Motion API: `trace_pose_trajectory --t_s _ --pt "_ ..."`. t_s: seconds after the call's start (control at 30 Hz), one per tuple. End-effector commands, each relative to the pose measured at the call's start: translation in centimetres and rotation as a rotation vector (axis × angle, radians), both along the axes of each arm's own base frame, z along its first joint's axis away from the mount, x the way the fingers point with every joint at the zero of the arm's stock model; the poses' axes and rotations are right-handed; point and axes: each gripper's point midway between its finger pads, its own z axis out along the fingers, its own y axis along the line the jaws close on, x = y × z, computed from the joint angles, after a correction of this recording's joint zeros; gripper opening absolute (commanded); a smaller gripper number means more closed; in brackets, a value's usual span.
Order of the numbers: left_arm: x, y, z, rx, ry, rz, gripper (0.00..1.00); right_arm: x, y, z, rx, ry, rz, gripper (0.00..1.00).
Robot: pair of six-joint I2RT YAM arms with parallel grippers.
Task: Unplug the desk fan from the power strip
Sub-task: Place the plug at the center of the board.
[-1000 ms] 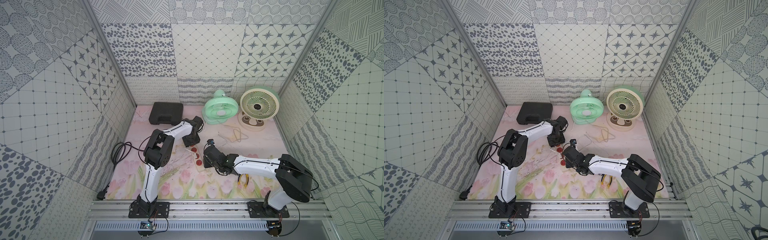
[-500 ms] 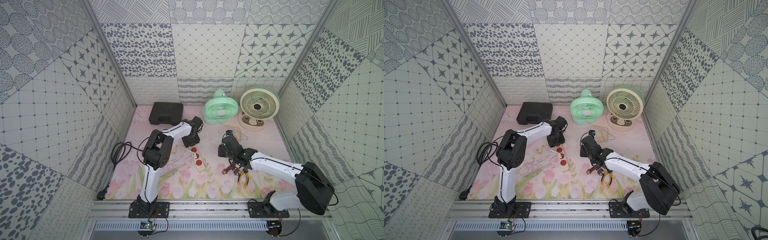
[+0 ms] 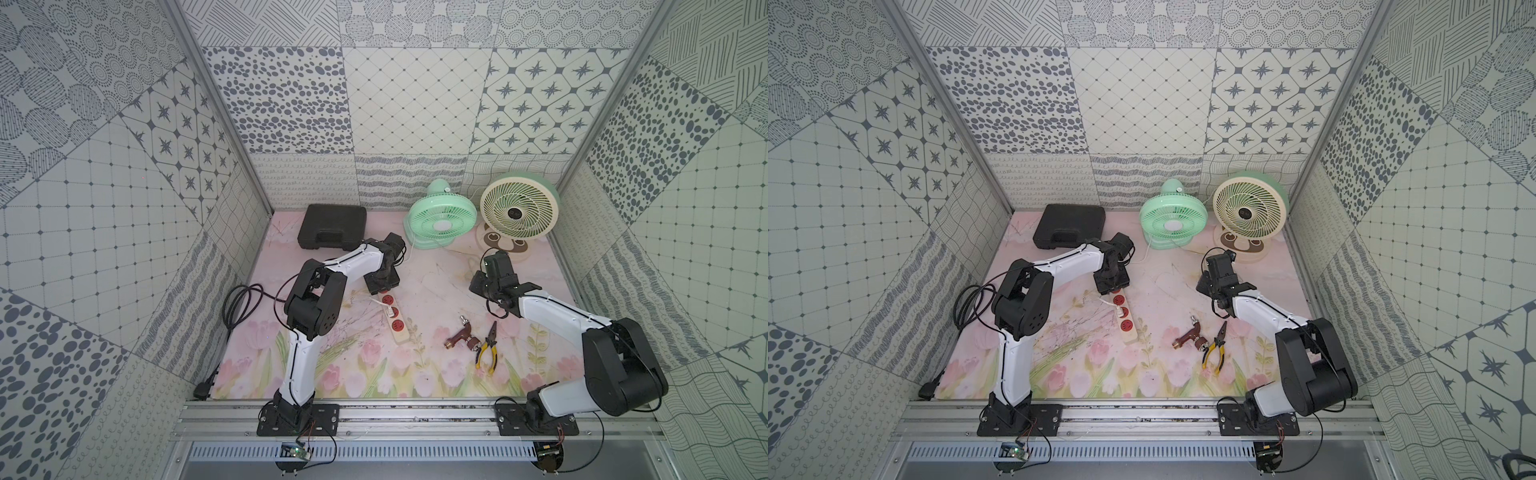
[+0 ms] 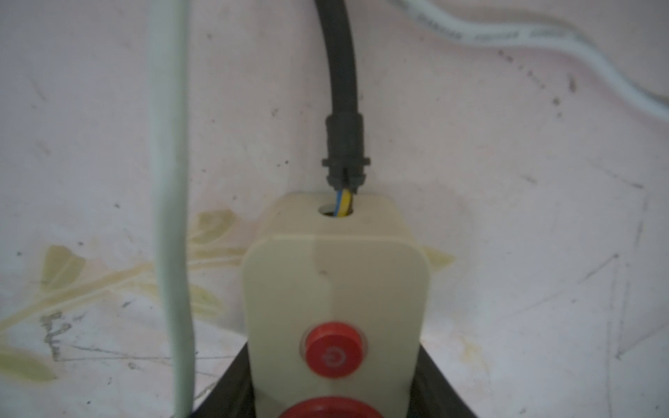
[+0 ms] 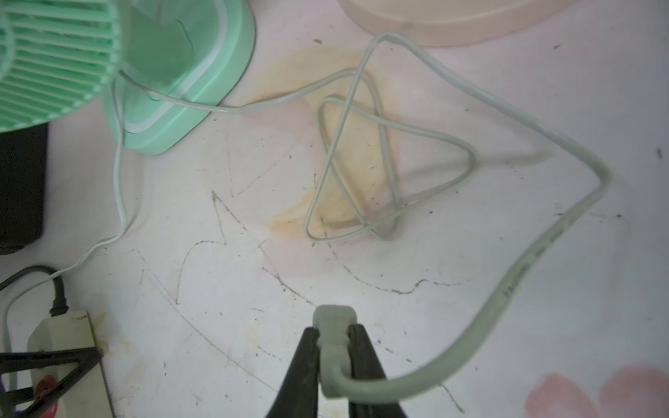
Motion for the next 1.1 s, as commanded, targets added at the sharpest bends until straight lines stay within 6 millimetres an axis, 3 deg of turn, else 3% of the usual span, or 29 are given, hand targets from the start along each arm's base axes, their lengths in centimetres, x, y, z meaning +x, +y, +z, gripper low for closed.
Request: trace_pose_trajectory --t_s 0.0,0.1,0.2,0.33,0.57,1.07 --pt "-4.2 2.3 -2.7 0.088 0.192 -0.011 0.0 1.1 -1.2 -0.6 0.01 0.001 -0.021 0.0" --pt "-4.3 2.2 -2.8 0.085 0.196 -0.009 0.0 1.7 -3.2 -1.5 0.007 0.023 -0.064 0.02" --pt "-4.3 2.2 -2.9 0.081 0.199 -0.009 0.0 2.0 -3.9 -2.0 0.012 0.038 -0.068 0.09" --pt "-4.3 2.3 -2.7 0.087 0.197 -0.007 0.0 2.5 -4.3 -2.1 0.015 0.041 -0.062 0.29" --pt "-4.4 2.5 -2.3 0.098 0.192 0.002 0.0 2.6 -4.4 -1.4 -0.01 0.045 -0.047 0.54" --pt "-4.3 2.1 -2.0 0.046 0.209 0.039 0.0 0.3 -1.1 2.4 -0.076 -0.034 0.071 0.6"
